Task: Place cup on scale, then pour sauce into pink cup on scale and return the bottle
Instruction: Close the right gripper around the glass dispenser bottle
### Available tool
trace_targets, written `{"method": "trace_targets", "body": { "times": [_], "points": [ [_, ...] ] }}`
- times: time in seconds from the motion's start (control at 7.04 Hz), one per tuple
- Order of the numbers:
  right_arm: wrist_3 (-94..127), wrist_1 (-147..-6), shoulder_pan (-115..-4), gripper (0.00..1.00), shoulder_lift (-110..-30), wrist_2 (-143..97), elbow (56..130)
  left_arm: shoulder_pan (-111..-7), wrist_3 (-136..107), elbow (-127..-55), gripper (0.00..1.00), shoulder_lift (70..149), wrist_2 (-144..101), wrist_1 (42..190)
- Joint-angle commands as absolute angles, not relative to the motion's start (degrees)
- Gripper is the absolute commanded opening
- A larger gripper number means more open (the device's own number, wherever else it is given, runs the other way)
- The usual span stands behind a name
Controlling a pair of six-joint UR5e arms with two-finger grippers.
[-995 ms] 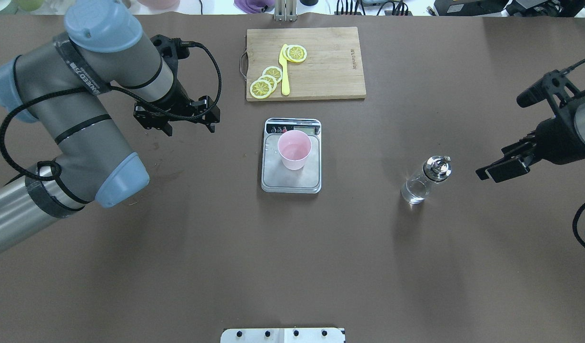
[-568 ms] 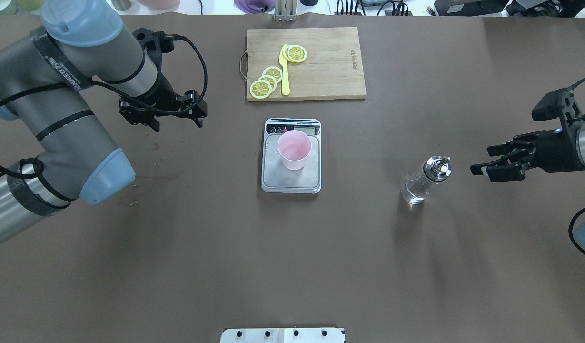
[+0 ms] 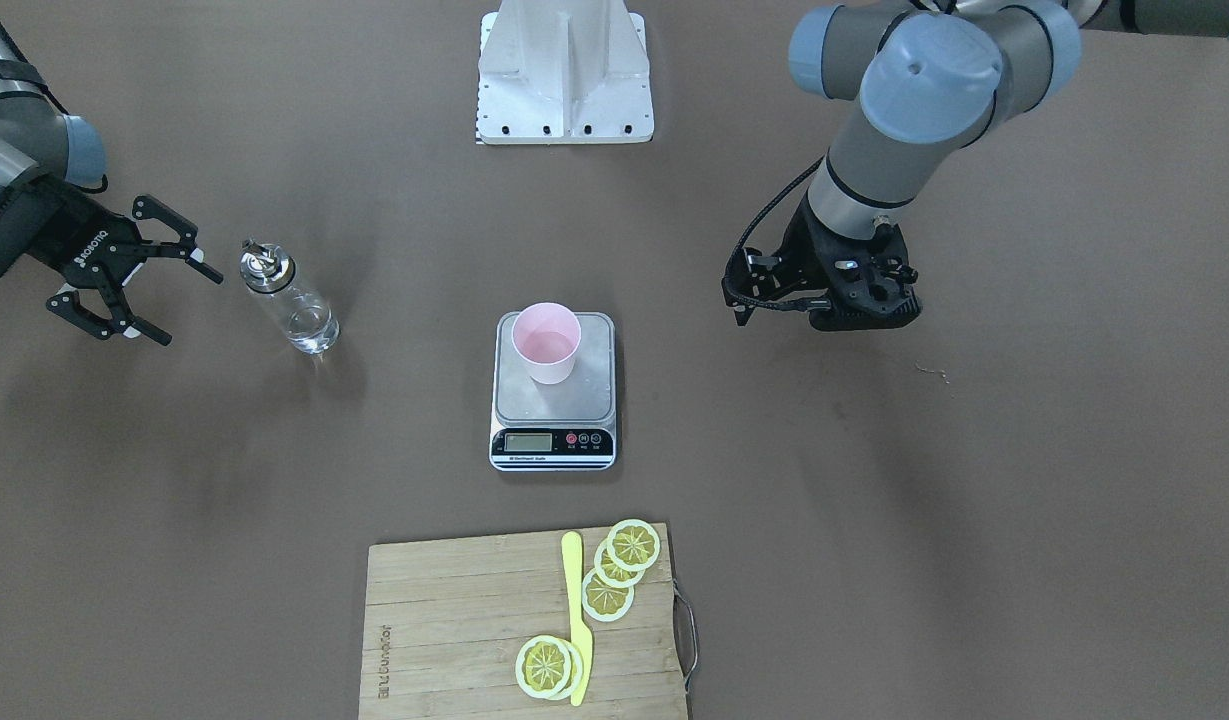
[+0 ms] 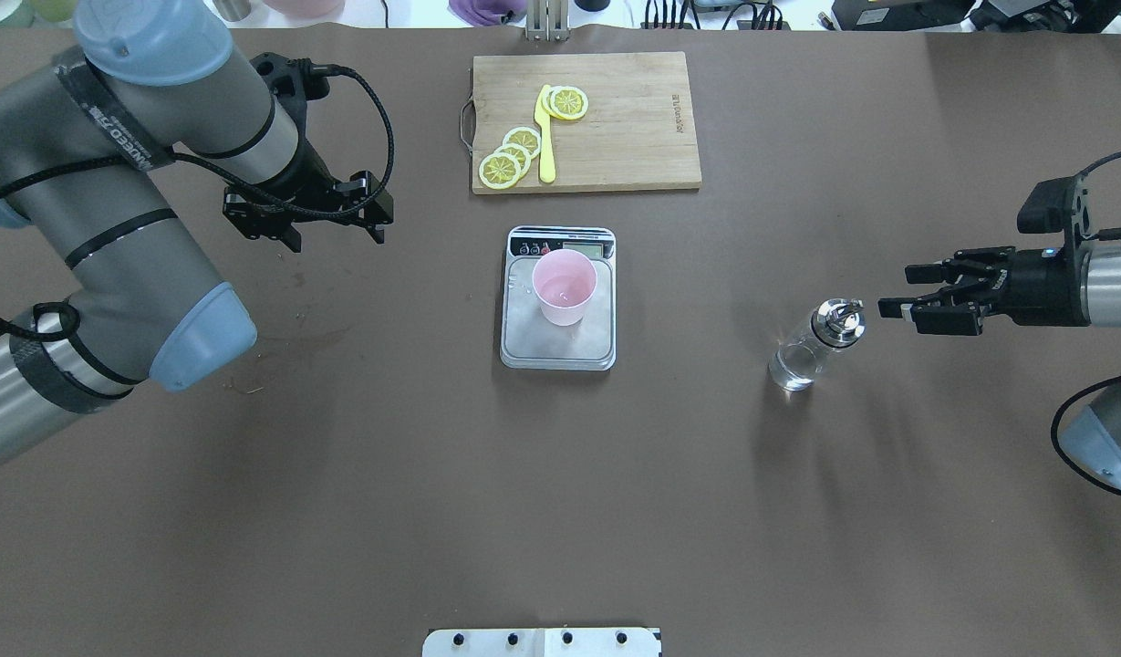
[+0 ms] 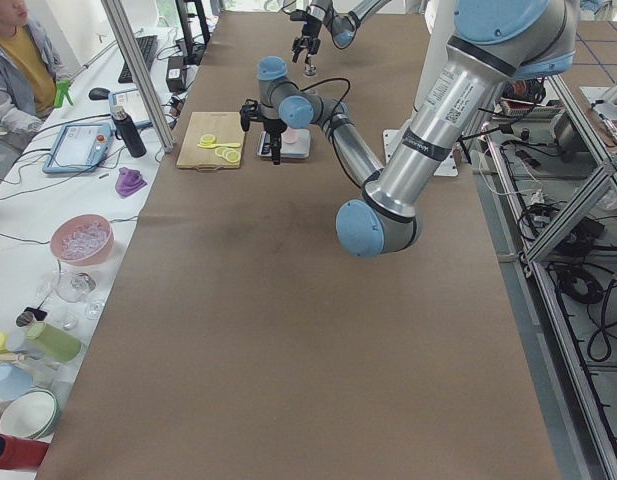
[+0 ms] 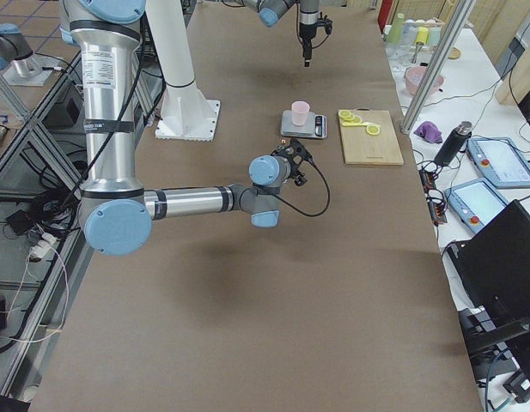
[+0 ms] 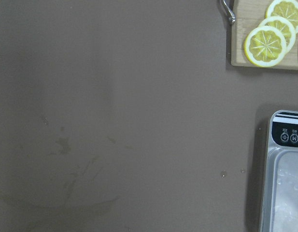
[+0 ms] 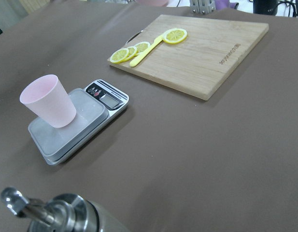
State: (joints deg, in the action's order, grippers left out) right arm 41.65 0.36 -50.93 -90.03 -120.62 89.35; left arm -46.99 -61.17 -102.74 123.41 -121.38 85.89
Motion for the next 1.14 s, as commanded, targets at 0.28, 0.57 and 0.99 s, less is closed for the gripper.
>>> {"method": "trace_targets", "body": {
  "times": [0.28,0.57,0.99],
  "points": [
    [33.0,15.5,-44.7,0.91,-93.5,-111.6,84.6,-47.2,-61.2,-102.9,0.97,123.4,-121.4,85.8],
    [29.2,15.6,-33.5,0.91,-93.0,-97.1,84.1,-47.4,-61.2,-102.9,0.97,123.4,-121.3,85.8],
    [29.1,15.1,-28.9,0.90,-91.2,-90.9,83.6,-47.4,-61.2,-102.8,0.97,123.3,-121.3,85.8]
  ]
}}
